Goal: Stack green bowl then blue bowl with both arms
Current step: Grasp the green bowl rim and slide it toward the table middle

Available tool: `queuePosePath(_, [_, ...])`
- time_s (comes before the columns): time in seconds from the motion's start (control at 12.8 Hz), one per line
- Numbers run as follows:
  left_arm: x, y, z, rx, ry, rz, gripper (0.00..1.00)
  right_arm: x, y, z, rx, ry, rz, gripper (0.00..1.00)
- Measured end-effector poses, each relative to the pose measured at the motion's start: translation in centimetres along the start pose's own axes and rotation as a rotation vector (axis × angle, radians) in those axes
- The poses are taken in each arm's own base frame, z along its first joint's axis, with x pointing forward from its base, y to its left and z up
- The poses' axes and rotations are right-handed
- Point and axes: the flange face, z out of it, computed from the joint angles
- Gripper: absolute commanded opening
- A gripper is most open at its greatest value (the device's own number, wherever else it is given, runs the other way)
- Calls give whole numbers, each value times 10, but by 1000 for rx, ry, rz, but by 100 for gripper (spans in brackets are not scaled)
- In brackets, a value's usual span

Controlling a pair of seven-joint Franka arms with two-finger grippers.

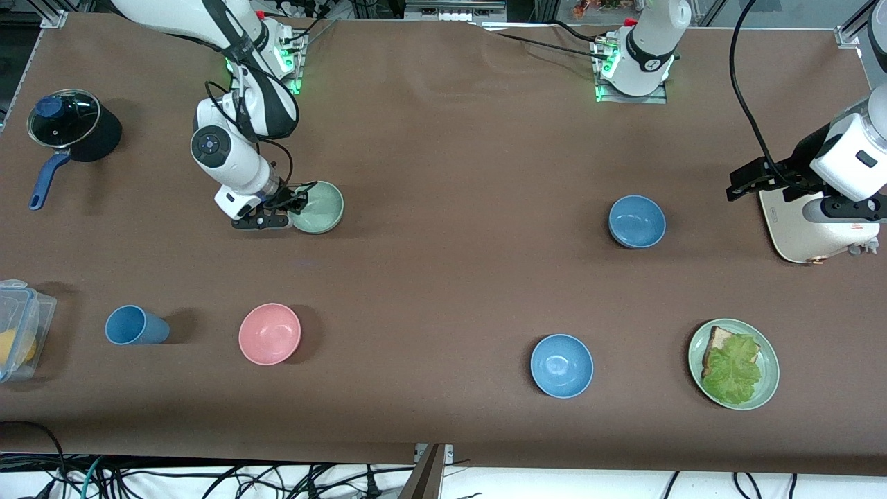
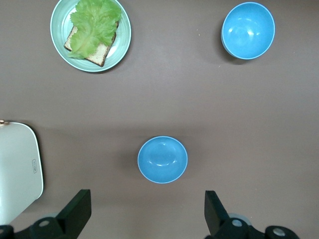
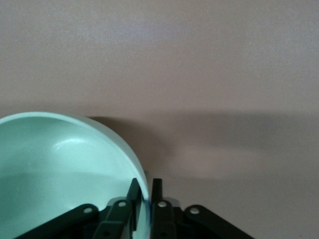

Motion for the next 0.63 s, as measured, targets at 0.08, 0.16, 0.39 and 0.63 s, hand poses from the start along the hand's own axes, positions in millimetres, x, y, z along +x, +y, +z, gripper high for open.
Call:
queuePosePath(0.08, [0, 0, 0, 0, 0, 0, 100, 2, -2, -8, 1, 5, 1, 0])
queuePosePath(0.16, [0, 0, 0, 0, 0, 0, 100, 5, -3, -15, 1, 5, 9, 0])
queuePosePath(0.39, [0, 0, 0, 0, 0, 1, 100, 22, -25, -40, 18, 40, 30, 0])
queuePosePath(0.63, [0, 1, 0, 0, 0, 1, 100, 48, -89, -71, 61, 84, 87, 0])
